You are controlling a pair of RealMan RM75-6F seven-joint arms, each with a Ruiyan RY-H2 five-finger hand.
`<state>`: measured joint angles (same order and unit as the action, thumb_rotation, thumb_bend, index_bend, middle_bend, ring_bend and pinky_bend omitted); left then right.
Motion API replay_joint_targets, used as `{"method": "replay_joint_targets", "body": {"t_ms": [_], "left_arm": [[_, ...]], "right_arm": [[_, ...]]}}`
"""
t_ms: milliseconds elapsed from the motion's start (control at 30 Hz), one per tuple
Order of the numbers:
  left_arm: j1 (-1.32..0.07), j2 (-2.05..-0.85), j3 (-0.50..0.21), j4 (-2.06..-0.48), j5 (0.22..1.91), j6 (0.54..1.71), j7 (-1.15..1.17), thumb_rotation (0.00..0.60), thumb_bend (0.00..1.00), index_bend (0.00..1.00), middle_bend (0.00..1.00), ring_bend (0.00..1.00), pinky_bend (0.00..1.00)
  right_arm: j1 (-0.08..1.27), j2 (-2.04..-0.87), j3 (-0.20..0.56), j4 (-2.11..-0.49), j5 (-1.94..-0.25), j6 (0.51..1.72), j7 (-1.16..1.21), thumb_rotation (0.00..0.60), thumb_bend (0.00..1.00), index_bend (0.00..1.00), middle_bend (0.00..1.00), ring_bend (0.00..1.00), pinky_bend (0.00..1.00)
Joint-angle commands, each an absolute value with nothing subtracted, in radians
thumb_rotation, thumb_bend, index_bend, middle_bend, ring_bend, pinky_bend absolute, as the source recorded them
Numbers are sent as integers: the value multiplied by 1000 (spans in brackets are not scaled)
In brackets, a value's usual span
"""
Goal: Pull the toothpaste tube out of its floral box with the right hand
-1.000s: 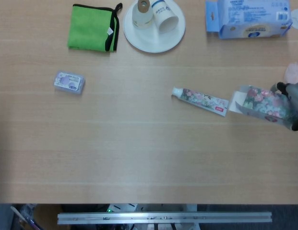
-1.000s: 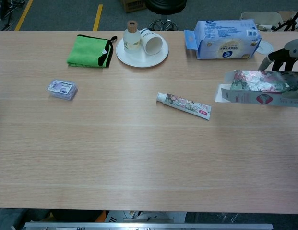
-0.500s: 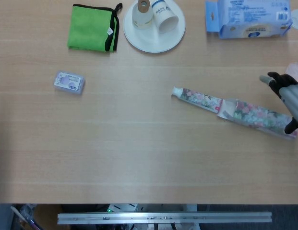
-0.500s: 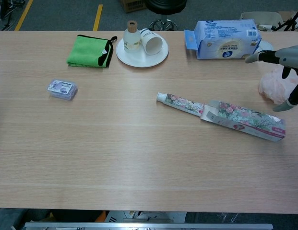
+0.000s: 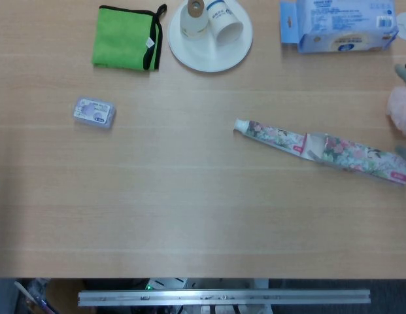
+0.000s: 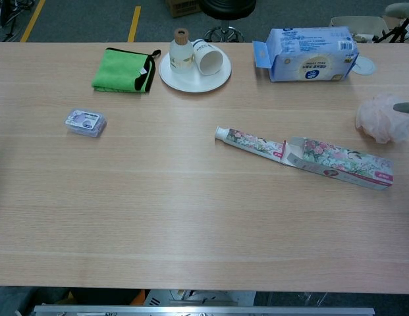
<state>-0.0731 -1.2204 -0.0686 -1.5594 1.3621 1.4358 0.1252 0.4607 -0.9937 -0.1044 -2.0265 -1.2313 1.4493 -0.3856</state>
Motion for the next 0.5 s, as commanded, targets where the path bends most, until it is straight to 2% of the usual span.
{"method": "replay_joint_targets", "body": {"t_ms": [33,300,500], "left_arm": [[-78,-1222,-70,-1565,1368,1435,128,600,112,0,0,0,199],[-94,-1229,-75,-1589,1385,1437,156,600,112,1,0,0,199],[-99,-1226,-75,-1604,1385,1437,174,600,112,2,0,0,199]], "right_arm": [[357,-1073,-113,-1907,-1333,1565,-402,600,0,55,130,62,299],[209,-1168,-96,-1741,-1466,1754,-310,600,0,121,182,86,299],[113,-1199,-100,-1700,-1501,1828,-282,600,0,149,204,102,299]]}}
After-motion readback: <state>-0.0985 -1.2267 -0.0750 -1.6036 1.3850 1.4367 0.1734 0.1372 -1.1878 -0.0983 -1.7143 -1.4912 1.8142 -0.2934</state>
